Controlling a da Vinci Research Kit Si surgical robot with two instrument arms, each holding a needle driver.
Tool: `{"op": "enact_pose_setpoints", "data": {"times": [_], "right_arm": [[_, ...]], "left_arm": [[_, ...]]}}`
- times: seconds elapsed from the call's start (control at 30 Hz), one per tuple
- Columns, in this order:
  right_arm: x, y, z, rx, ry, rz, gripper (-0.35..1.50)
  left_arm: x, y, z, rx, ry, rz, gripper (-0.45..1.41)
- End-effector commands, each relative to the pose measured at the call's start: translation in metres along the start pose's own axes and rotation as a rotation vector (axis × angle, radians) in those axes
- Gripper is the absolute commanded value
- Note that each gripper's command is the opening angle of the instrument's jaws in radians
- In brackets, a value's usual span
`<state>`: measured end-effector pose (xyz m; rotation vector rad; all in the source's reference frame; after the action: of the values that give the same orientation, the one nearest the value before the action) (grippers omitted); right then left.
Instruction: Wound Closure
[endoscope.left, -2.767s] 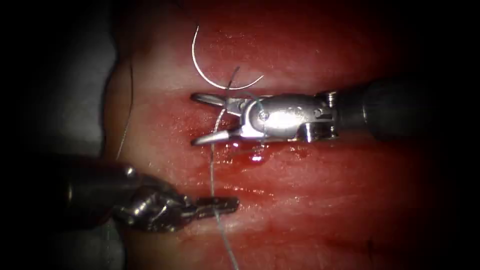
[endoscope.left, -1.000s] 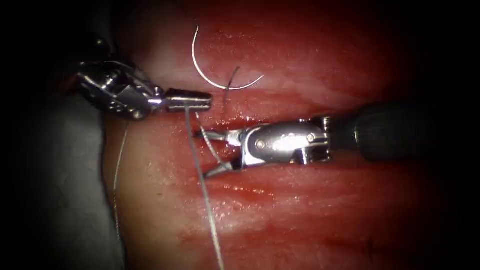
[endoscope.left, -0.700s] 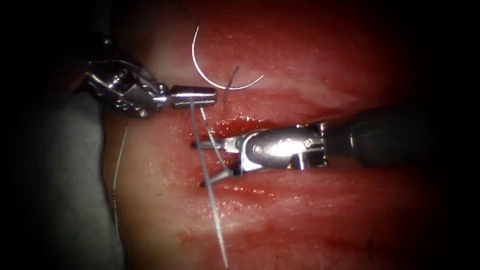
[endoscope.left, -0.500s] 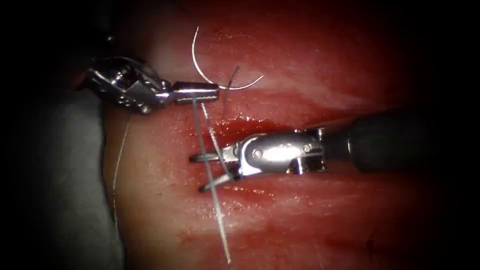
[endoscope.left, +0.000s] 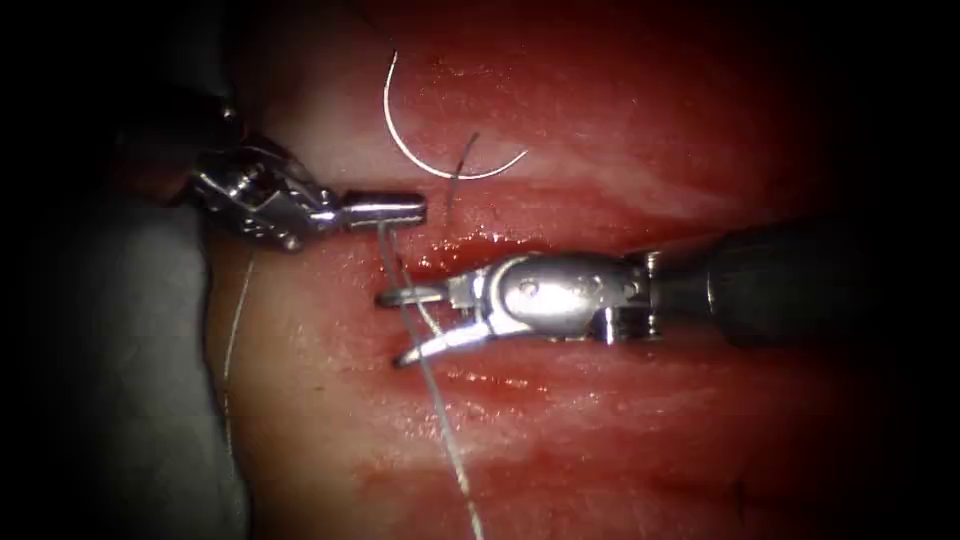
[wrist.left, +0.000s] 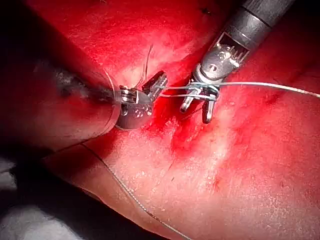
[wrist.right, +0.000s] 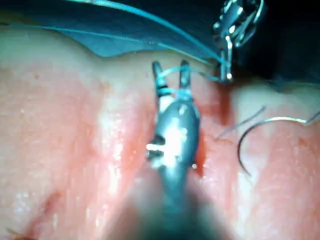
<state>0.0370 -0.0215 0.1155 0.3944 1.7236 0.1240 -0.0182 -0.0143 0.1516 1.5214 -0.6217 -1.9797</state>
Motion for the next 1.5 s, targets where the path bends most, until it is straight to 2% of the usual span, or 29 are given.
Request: {"op": "enact_pose_setpoints", "data": {"times": [0.03, 0.1, 0.17, 0.2, 0.23, 0.27, 0.3, 0.33, 0.37, 0.63, 0.87, 1.37, 1.5], "right_arm": [[-0.0011, -0.0008, 0.0009, 0.01, 0.013, 0.008, 0.29], [-0.001, -0.001, 0.0011, 0.022, 0.027, 0.019, 0.24], [-0.001, -0.0012, 0.0013, 0.034, 0.033, 0.031, 0.11], [-0.0009, -0.0013, 0.0014, 0.044, 0.037, 0.037, 0.11], [-0.0009, -0.0013, 0.0014, 0.043, 0.037, 0.038, 0.19], [-0.0008, -0.0013, 0.0015, 0.045, 0.041, 0.038, 0.36], [-0.0008, -0.0013, 0.0015, 0.044, 0.044, 0.038, 0.56], [-0.0006, -0.0011, 0.0014, 0.032, 0.052, 0.052, 0.88], [-0.0006, -0.0011, 0.0014, 0.031, 0.058, 0.052, 0.9], [0.0002, -0.0007, 0.0011, 0.017, 0.104, 0.066, 0.9], [0.0016, -0.0002, -0.0001, 0.001, 0.149, 0.079, 0.78], [0.0022, 0.0002, -0.0023, -0.036, 0.13, 0.099, 0.76], [0.0021, 0.0006, -0.0023, -0.093, 0.118, 0.098, 0.74]], "left_arm": [[0.0001, 0.0008, 0.0006, -0.001, 0.002, -0.004, -0.45], [0.0001, 0.0007, 0.0007, -0.001, 0.002, -0.011, -0.45], [0.0001, 0.0006, 0.0007, 0.002, 0.003, -0.018, -0.45], [0.0001, 0.0006, 0.0007, 0.005, 0.003, -0.018, -0.45], [0.0001, 0.0007, 0.0007, 0.005, 0.003, -0.017, -0.45], [0.0001, 0.0007, 0.0007, 0.005, 0.003, -0.023, -0.45], [0.0002, 0.0008, 0.0006, 0.005, 0.002, -0.022, -0.45], [0.0002, 0.0011, 0.0006, 0.005, 0.003, -0.026, -0.45], [0.0003, 0.0013, 0.0006, 0.005, 0.003, -0.025, -0.45], [0.0006, 0.0027, 0.0005, 0.004, 0.002, -0.048, -0.45], [0.0008, 0.0036, 0.0, 0.003, 0.006, -0.058, -0.45], [0.0018, 0.0047, -0.0009, 0.021, 0.017, -0.082, -0.45], [0.0022, 0.0051, -0.0007, 0.021, 0.016, -0.081, -0.45]]}}
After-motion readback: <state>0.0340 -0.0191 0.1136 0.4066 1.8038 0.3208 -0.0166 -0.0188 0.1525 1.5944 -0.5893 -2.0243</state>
